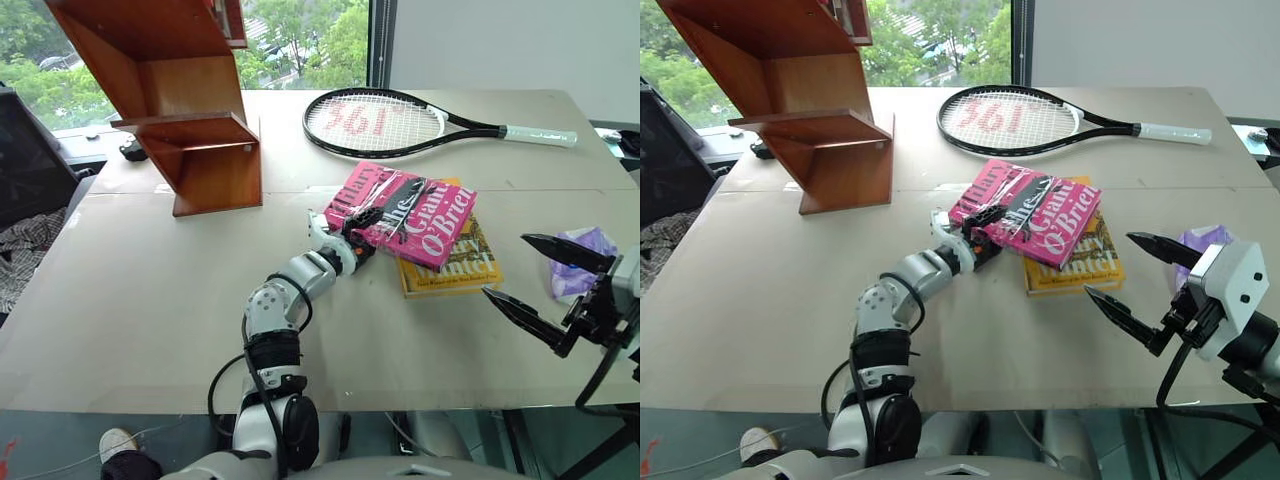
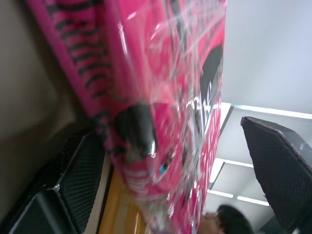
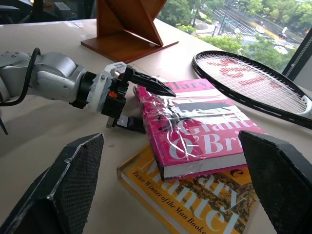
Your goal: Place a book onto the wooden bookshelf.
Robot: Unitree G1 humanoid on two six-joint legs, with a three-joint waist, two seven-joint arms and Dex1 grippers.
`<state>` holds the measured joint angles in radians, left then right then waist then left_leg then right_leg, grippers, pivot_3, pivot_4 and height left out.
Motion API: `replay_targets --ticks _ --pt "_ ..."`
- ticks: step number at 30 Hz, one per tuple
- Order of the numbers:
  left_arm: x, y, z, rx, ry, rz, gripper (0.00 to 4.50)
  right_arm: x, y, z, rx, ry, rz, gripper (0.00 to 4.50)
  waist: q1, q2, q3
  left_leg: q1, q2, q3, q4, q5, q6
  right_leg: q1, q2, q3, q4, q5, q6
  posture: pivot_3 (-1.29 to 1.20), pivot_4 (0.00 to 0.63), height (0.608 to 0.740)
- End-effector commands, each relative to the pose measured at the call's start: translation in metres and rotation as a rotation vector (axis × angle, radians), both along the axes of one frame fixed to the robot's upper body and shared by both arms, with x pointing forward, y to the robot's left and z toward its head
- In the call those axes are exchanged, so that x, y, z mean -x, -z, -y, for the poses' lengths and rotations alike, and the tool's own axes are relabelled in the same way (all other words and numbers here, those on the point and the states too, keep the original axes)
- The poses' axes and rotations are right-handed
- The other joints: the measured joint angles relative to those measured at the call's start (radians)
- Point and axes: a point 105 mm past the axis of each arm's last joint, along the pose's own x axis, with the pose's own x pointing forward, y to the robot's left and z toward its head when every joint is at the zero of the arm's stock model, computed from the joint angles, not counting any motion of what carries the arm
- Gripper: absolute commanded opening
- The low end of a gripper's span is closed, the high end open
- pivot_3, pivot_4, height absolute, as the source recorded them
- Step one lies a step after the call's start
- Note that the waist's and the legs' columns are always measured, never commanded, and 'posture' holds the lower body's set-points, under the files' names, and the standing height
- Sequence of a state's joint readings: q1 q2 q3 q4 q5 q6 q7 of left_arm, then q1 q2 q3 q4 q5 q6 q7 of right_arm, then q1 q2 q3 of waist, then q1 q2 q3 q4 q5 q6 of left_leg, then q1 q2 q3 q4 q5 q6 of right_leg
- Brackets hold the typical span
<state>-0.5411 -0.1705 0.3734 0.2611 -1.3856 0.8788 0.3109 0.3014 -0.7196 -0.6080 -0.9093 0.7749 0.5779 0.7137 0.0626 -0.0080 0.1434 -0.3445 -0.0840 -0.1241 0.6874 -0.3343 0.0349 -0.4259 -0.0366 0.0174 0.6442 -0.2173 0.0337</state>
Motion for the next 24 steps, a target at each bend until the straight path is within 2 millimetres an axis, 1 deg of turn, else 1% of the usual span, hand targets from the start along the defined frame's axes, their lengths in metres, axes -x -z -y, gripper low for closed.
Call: replay_targets --ticks 1,2,3,4,5,8,9,11,13,15,16,17,20,21,22,24 --pt "-0.002 0.014 0.019 0.076 0.003 -0.07 3.64 0.005 -0.011 -0.005 0.007 0.005 0.067 4.5 0.003 0.002 -0.002 0.0 0.0 0.0 0.0 0.0 0.0 0.0 0.0 0.0 0.0 0.0 0.0 0.0 0.15 0.74" --pt "-0.003 0.014 0.02 0.081 -0.001 -0.064 3.25 0.005 -0.011 -0.005 0.003 0.009 0.068 4.5 0.003 0.003 -0.003 0.001 0.0 0.0 0.0 0.0 0.0 0.001 0.0 0.0 0.0 0.0 0.0 0.0 0.15 0.74" --pt "-0.005 0.013 0.02 0.091 -0.004 -0.061 2.65 0.006 -0.011 -0.006 0.0 0.012 0.067 4.5 0.003 0.004 -0.004 0.002 0.0 0.0 0.0 0.0 0.0 0.002 0.0 0.0 0.0 0.0 0.0 0.0 0.15 0.74" --pt "-0.006 0.01 0.018 0.101 -0.007 -0.049 2.29 0.006 -0.01 -0.006 -0.004 0.014 0.066 4.5 0.003 0.005 -0.005 0.003 0.0 0.0 0.0 0.0 0.0 0.003 0.0 0.0 0.0 0.0 0.0 0.0 0.15 0.74" --pt "-0.007 0.006 0.015 0.115 -0.01 -0.033 1.72 0.007 -0.01 -0.006 -0.009 0.017 0.065 4.5 0.003 0.005 -0.005 0.004 0.0 0.0 0.0 0.0 0.0 0.004 0.0 0.0 0.0 0.0 0.0 0.0 0.15 0.74" --pt "-0.006 -0.009 0.001 0.117 -0.009 0.047 0.55 0.007 -0.008 -0.007 -0.016 0.02 0.061 4.5 0.002 0.006 -0.005 0.006 0.0 0.0 0.0 0.0 0.0 0.006 0.0 0.0 0.0 -0.001 0.0 0.0 0.15 0.74" --pt "-0.005 -0.017 -0.006 0.102 -0.006 0.097 0.39 0.007 -0.008 -0.007 -0.018 0.019 0.06 4.5 0.002 0.006 -0.005 0.005 0.0 0.0 0.0 0.0 -0.001 0.006 0.0 0.0 0.0 -0.001 0.001 0.0 0.15 0.74" --pt "-0.001 -0.036 -0.022 0.064 -0.011 0.212 0.38 0.006 -0.007 -0.008 -0.022 0.014 0.061 4.5 0.0 0.001 -0.003 0.005 0.0 -0.001 0.0 0.001 -0.001 0.005 0.001 0.0 0.0 -0.001 0.001 0.0 0.15 0.74" --pt "0.002 -0.065 -0.046 -0.036 -0.042 0.395 0.38 0.002 -0.007 -0.009 -0.03 -0.006 0.066 4.5 -0.015 -0.002 0.0 0.004 0.001 -0.001 0.0 0.001 -0.002 0.004 0.001 0.0 0.0 0.0 0.0 0.0 0.15 0.74" --pt "0.004 -0.091 -0.064 -0.179 -0.074 0.566 0.38 -0.003 -0.007 -0.011 -0.037 -0.025 0.071 4.5 -0.03 -0.004 0.001 0.002 0.001 -0.001 -0.001 0.001 -0.003 0.001 0.002 0.0 0.0 0.0 0.0 0.0 0.15 0.74" --pt "0.005 -0.101 -0.068 -0.267 -0.078 0.654 0.38 -0.005 -0.007 -0.012 -0.038 -0.033 0.074 4.5 -0.032 -0.004 0.001 0.001 0.001 0.0 -0.001 0.002 -0.003 -0.001 0.002 0.0 0.0 0.0 0.0 0.0 0.15 0.74" --pt "0.006 -0.106 -0.07 -0.326 -0.075 0.712 0.38 -0.007 -0.006 -0.012 -0.038 -0.038 0.076 4.5 -0.031 -0.004 0.001 0.0 0.001 0.0 -0.002 0.002 -0.003 -0.002 0.002 0.0 0.001 0.0 0.0 0.0 0.15 0.74" --pt "0.012 -0.143 -0.072 -0.597 -0.044 1.033 0.38 -0.017 -0.008 -0.016 -0.057 -0.072 0.094 4.5 -0.022 -0.004 0.001 -0.001 0.0 -0.001 -0.002 0.002 -0.003 -0.002 0.001 -0.001 0.0 0.0 0.0 0.0 0.15 0.74" --pt "0.013 -0.149 -0.071 -0.651 -0.032 1.101 0.38 -0.019 -0.008 -0.017 -0.058 -0.08 0.097 4.5 -0.019 -0.004 0.001 -0.001 0.0 -0.001 -0.002 0.002 -0.003 -0.002 0.001 -0.001 -0.001 0.0 -0.001 0.0 0.15 0.74" --pt "0.015 -0.158 -0.07 -0.781 -0.011 1.212 0.38 -0.022 -0.009 -0.017 -0.055 -0.088 0.103 4.5 -0.017 -0.003 0.001 -0.002 -0.001 -0.002 -0.003 0.002 -0.003 -0.002 0.001 -0.002 -0.001 0.0 -0.001 0.0 0.15 0.74" --pt "0.019 -0.17 -0.066 -0.968 0.029 1.39 0.38 -0.027 -0.01 -0.017 -0.055 -0.098 0.112 4.5 -0.023 -0.005 0.002 -0.002 -0.001 -0.002 -0.003 0.002 -0.003 -0.003 0.001 -0.002 -0.002 0.0 -0.001 0.0 0.15 0.74"
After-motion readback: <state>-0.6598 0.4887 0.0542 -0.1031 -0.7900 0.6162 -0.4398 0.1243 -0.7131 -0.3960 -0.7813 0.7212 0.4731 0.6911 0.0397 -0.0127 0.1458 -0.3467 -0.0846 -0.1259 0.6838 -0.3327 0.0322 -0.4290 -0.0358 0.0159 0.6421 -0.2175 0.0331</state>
